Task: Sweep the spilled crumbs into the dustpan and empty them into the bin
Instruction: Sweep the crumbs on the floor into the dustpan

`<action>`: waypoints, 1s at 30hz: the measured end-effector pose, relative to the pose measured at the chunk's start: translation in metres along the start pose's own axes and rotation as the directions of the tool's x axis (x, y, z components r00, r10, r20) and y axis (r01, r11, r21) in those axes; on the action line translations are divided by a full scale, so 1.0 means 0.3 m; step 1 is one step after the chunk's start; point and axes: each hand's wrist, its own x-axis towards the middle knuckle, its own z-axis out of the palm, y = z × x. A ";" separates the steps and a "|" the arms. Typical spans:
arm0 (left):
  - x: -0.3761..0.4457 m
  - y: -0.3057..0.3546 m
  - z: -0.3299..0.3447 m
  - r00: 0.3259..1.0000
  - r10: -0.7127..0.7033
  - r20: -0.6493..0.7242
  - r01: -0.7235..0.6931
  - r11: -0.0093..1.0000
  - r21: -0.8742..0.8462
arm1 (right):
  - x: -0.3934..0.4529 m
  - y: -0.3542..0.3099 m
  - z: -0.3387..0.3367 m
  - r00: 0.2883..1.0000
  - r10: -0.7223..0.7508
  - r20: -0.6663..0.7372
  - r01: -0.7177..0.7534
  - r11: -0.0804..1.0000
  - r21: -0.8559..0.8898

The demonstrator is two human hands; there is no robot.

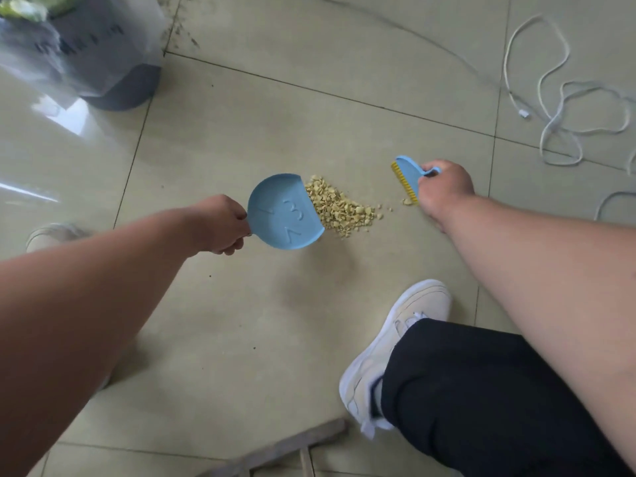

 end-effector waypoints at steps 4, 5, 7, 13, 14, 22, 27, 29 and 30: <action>0.020 0.025 0.040 1.000 0.013 0.020 -0.015 0.993 0.114 | 0.044 0.064 -0.034 0.999 0.033 -0.034 -0.036 0.997 -0.074; 0.027 0.029 0.045 1.000 0.005 0.025 -0.009 0.991 0.134 | 0.048 0.078 -0.034 0.999 0.033 -0.036 -0.037 0.993 -0.110; 0.042 0.033 0.049 1.000 -0.011 0.026 0.007 0.990 0.138 | 0.047 0.098 -0.022 0.999 0.033 -0.037 -0.039 0.983 -0.178; 0.071 0.045 0.061 1.000 -0.013 0.011 0.012 0.996 0.091 | -0.042 0.084 0.082 0.999 -0.014 0.050 0.023 0.981 -0.193; 0.069 0.043 0.063 1.000 -0.013 0.011 0.012 0.996 0.087 | -0.063 0.073 0.107 0.997 -0.033 0.064 0.044 0.981 -0.187; 0.027 -0.052 0.036 0.998 -0.065 -0.011 0.065 0.998 0.003 | -0.201 -0.072 0.276 0.976 -0.128 0.175 0.146 0.985 -0.094; -0.003 -0.166 -0.030 0.993 -0.113 -0.035 0.112 0.993 -0.029 | -0.228 -0.117 0.289 0.988 -0.079 0.130 0.076 0.997 0.023; -0.015 -0.215 -0.056 0.988 -0.141 -0.055 0.139 0.990 -0.034 | -0.225 -0.116 0.262 0.997 -0.009 0.073 0.004 0.997 0.073; -0.020 -0.238 -0.064 0.986 -0.155 -0.065 0.153 0.988 -0.038 | -0.224 -0.110 0.246 0.998 0.022 0.050 -0.026 0.996 0.081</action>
